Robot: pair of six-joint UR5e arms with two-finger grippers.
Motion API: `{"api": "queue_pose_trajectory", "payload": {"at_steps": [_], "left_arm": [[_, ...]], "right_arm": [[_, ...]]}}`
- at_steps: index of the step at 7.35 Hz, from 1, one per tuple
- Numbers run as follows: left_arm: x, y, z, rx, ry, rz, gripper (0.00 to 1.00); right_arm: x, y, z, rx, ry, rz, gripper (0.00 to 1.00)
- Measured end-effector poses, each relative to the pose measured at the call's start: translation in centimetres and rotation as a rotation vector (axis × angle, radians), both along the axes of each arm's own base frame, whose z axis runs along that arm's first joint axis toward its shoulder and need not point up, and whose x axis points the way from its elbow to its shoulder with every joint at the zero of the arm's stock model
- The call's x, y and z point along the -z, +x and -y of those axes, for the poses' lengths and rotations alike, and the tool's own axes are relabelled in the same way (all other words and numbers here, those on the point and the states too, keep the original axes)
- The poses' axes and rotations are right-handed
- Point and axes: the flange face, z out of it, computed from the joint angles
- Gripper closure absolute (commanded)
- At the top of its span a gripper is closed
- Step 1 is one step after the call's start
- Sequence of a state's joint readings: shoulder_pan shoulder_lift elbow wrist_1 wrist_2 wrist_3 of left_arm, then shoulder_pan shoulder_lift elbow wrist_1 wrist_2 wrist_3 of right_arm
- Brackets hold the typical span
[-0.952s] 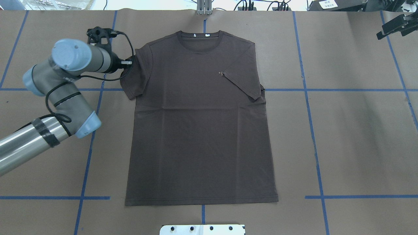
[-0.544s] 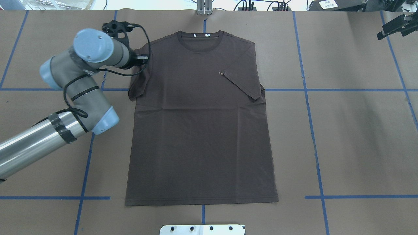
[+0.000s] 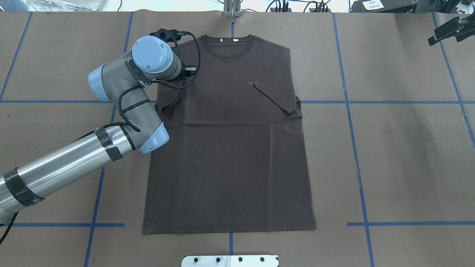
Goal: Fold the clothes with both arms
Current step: 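Grasp the sleeve with the left gripper and fold it inward onto the shirt, then move both grippers down to the shirt hem corners nearest the robot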
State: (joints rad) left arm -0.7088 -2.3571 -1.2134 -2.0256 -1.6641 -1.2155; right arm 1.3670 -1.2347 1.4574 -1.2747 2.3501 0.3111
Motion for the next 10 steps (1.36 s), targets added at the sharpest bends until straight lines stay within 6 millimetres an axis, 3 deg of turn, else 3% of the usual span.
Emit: {"api": "queue_pose_trajectory", "payload": {"at_steps": [2,3,4,5,7,10], "left_arm": [[1.0,-0.9,-0.5,-0.093,0.109,0.040,0.00],[1.4,-1.9,-1.5,-0.123,0.145,0.033,0.00],[1.5,-3.4,-3.2,-0.151,0.165,0.006,0.00],[1.7,-5.1,-5.2,-0.173,0.183,-0.027,0.00],[1.5,-7.4,-9.8,-0.202,0.202,-0.076,0.00],[0.0,-7.4,-20.5,-0.246,0.117,-0.172,0.00]], "right_arm": [[1.1,-0.2,-0.2,-0.014,-0.001,0.010,0.00],[2.6,-1.2,-0.7,-0.037,-0.019,0.028,0.00],[4.5,-3.6,-2.1,-0.063,-0.050,0.047,0.00],[6.6,-6.9,-4.8,-0.093,-0.081,0.058,0.00],[10.2,-13.4,-12.9,-0.147,-0.136,0.074,0.00],[14.8,-22.7,-24.8,-0.221,-0.223,0.111,0.03]]}}
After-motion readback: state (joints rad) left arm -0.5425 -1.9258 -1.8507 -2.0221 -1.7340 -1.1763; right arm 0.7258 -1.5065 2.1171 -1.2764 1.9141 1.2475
